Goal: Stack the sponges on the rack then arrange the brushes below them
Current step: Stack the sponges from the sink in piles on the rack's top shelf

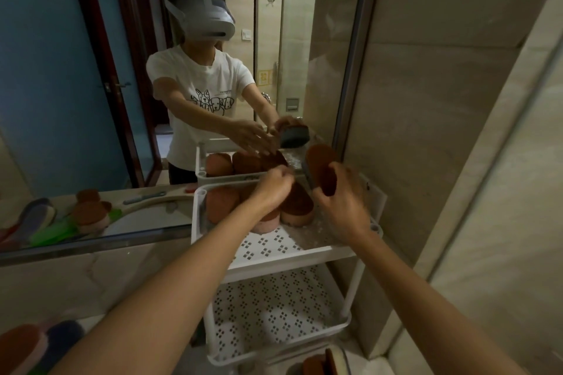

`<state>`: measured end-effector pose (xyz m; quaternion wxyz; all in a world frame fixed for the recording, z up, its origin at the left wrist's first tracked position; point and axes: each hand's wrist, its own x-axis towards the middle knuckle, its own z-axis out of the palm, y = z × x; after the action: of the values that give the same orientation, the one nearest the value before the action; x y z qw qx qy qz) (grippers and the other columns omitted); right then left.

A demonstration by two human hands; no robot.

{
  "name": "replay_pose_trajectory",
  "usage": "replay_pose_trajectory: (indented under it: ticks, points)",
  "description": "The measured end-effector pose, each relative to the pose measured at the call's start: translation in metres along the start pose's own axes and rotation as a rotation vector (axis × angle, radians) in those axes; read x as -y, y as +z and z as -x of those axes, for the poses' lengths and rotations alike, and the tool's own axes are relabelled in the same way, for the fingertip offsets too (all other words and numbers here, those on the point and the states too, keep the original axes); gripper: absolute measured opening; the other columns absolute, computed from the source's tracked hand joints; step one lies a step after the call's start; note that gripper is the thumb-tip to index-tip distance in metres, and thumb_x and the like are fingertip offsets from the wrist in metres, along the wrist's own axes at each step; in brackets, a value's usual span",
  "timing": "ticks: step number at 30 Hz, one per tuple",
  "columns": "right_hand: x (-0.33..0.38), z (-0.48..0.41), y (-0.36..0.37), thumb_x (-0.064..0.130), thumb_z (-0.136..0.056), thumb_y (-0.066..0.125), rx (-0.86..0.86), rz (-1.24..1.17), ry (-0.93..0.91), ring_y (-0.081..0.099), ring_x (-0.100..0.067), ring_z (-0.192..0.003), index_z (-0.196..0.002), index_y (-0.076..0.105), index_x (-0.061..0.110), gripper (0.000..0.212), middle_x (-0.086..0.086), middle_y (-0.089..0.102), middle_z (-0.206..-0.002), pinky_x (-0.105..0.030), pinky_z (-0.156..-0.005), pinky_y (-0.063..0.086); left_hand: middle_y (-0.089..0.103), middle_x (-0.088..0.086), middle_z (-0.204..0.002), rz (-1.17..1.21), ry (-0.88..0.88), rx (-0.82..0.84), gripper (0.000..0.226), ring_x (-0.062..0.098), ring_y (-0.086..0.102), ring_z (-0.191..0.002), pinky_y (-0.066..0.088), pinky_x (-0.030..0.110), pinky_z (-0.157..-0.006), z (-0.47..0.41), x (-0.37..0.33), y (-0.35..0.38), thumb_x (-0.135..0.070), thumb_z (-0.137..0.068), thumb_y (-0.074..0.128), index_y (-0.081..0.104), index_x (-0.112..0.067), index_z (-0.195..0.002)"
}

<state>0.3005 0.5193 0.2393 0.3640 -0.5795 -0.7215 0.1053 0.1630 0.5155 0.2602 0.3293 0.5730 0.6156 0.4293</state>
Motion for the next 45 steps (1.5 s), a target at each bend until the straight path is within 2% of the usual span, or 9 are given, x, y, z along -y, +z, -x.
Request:
replay_pose_trajectory:
  ticks: [2, 4, 7, 18, 31, 35, 38, 41, 45]
  points:
    - [-0.001, -0.001, 0.001, 0.037, -0.088, 0.054, 0.043, 0.194, -0.027, 0.044, -0.033, -0.122, -0.14, 0.031, 0.019, 0.06, -0.013, 0.032, -0.144, -0.041, -0.096, 0.042, 0.036, 0.01, -0.149, -0.46, 0.023, 0.181, 0.048, 0.026, 0.029, -0.14, 0.022, 0.042, -0.116, 0.0, 0.015, 0.006, -0.031, -0.095, 0.042, 0.037, -0.017, -0.141]
    - [-0.001, -0.005, 0.004, 0.039, -0.09, 0.05, 0.13, 0.264, -0.007, 0.044, -0.033, -0.122, -0.142, 0.029, 0.02, 0.059, -0.013, 0.03, -0.144, -0.04, -0.094, 0.042, 0.009, 0.003, -0.16, -0.832, 0.037, 0.306, 0.068, 0.025, 0.001, -0.148, -0.001, 0.048, -0.12, 0.002, 0.025, 0.009, -0.049, -0.092, 0.039, 0.016, -0.022, -0.149]
    - [-0.002, -0.011, 0.008, 0.039, -0.093, 0.044, 0.221, 0.278, 0.037, 0.044, -0.032, -0.123, -0.144, 0.028, 0.024, 0.055, -0.012, 0.03, -0.145, -0.039, -0.096, 0.04, -0.001, 0.0, -0.161, -0.977, 0.091, 0.306, 0.071, 0.023, -0.004, -0.148, -0.004, 0.048, -0.118, 0.003, 0.034, 0.008, -0.056, -0.093, 0.033, 0.005, -0.026, -0.15]
    - [-0.012, -0.019, 0.02, 0.036, -0.099, 0.029, 0.41, 0.403, -0.022, 0.032, -0.034, -0.135, -0.147, 0.022, 0.032, 0.048, -0.014, 0.016, -0.155, -0.041, -0.108, 0.034, 0.005, -0.001, -0.16, -0.99, 0.111, 0.261, 0.071, 0.02, 0.001, -0.148, -0.001, 0.045, -0.119, 0.007, 0.036, 0.005, -0.058, -0.092, 0.033, 0.011, -0.023, -0.15]
    - [-0.003, -0.03, 0.009, 0.034, -0.097, 0.023, 0.61, 0.493, 0.067, 0.007, -0.034, -0.145, -0.147, 0.015, 0.038, 0.051, -0.006, -0.003, -0.16, -0.045, -0.119, 0.012, 0.002, 0.001, -0.161, -1.021, 0.079, 0.28, 0.069, 0.022, 0.0, -0.148, 0.0, 0.046, -0.119, 0.009, 0.03, 0.007, -0.048, -0.094, 0.036, 0.007, -0.021, -0.151]
    - [0.009, -0.026, 0.006, 0.026, -0.096, 0.034, 0.495, 0.393, 0.057, 0.031, -0.03, -0.136, -0.136, 0.044, 0.022, 0.042, -0.008, 0.034, -0.149, -0.043, -0.115, 0.026, -0.002, 0.003, -0.161, -0.979, 0.012, 0.359, 0.074, 0.023, -0.002, -0.148, 0.002, 0.045, -0.12, 0.007, 0.021, 0.002, -0.05, -0.092, 0.039, 0.006, -0.02, -0.151]
    - [0.014, -0.014, -0.002, 0.013, -0.089, 0.043, 0.369, 0.284, -0.073, 0.053, -0.03, -0.113, -0.106, 0.065, 0.012, 0.028, -0.011, 0.06, -0.121, -0.039, -0.1, 0.043, 0.031, 0.011, -0.152, -0.783, -0.043, 0.33, 0.064, 0.029, 0.03, -0.139, 0.025, 0.046, -0.115, 0.006, 0.011, -0.005, -0.046, -0.089, 0.044, 0.031, -0.016, -0.145]
    - [0.02, 0.005, -0.01, 0.002, -0.085, 0.044, 0.236, 0.155, -0.173, 0.06, -0.031, -0.102, -0.099, 0.067, 0.004, 0.027, -0.016, 0.066, -0.109, -0.033, -0.085, 0.048, 0.055, 0.012, -0.13, -0.599, 0.008, 0.182, 0.04, 0.03, 0.052, -0.116, 0.044, 0.039, -0.099, 0.018, -0.005, -0.016, -0.03, -0.089, 0.049, 0.052, -0.01, -0.124]
    - [0.037, 0.041, -0.015, -0.002, -0.083, 0.046, 0.001, -0.007, -0.23, 0.055, -0.031, -0.111, -0.112, 0.064, 0.002, 0.034, -0.017, 0.06, -0.118, -0.04, -0.094, 0.046, 0.063, 0.016, -0.112, -0.44, 0.084, -0.085, 0.025, 0.031, 0.058, -0.106, 0.046, 0.034, -0.087, 0.052, -0.026, -0.032, -0.017, -0.093, 0.046, 0.063, -0.003, -0.106]
